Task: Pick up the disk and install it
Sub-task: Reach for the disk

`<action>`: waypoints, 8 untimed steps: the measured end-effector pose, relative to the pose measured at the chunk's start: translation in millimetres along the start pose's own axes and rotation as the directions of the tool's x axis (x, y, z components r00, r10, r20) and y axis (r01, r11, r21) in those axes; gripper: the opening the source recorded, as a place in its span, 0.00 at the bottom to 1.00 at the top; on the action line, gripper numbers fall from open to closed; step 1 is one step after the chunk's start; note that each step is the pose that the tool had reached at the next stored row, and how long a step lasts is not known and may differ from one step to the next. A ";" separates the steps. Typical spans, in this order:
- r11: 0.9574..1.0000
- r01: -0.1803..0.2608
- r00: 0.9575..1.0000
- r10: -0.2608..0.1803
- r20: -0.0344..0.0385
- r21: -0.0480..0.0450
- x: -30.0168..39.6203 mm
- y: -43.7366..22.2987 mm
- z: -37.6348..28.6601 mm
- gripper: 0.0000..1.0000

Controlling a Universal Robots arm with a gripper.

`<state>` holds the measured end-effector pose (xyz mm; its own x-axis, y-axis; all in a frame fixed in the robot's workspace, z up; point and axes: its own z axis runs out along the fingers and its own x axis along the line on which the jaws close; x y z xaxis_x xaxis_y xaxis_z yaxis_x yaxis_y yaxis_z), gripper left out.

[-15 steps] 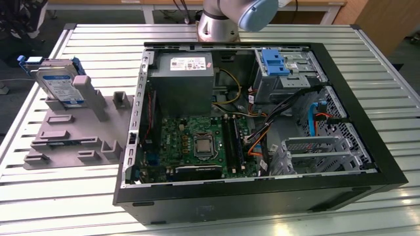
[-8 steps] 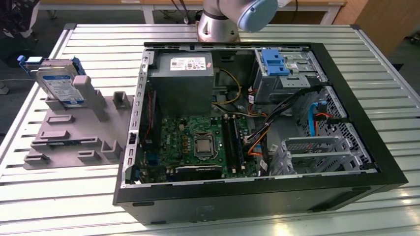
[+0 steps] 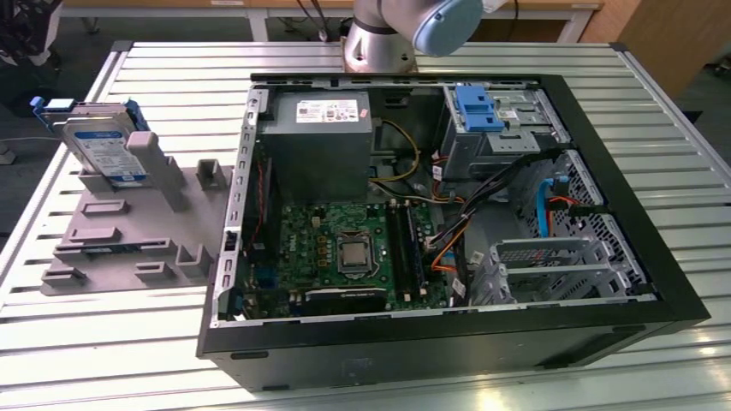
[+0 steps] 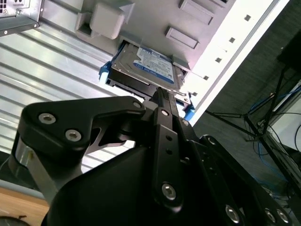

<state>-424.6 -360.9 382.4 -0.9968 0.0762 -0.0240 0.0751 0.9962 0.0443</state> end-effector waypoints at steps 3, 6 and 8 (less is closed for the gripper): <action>1.000 0.000 1.000 0.000 0.000 0.000 5.5 -0.3 -0.2 0.11; 1.000 0.000 1.000 0.000 0.000 0.000 11.2 -0.2 -0.2 0.11; 1.000 0.000 1.000 0.000 0.000 0.000 12.0 -0.1 -0.2 0.11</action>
<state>-436.5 -360.1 382.2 -0.9968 0.0762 -0.0240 0.0751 0.9962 0.0443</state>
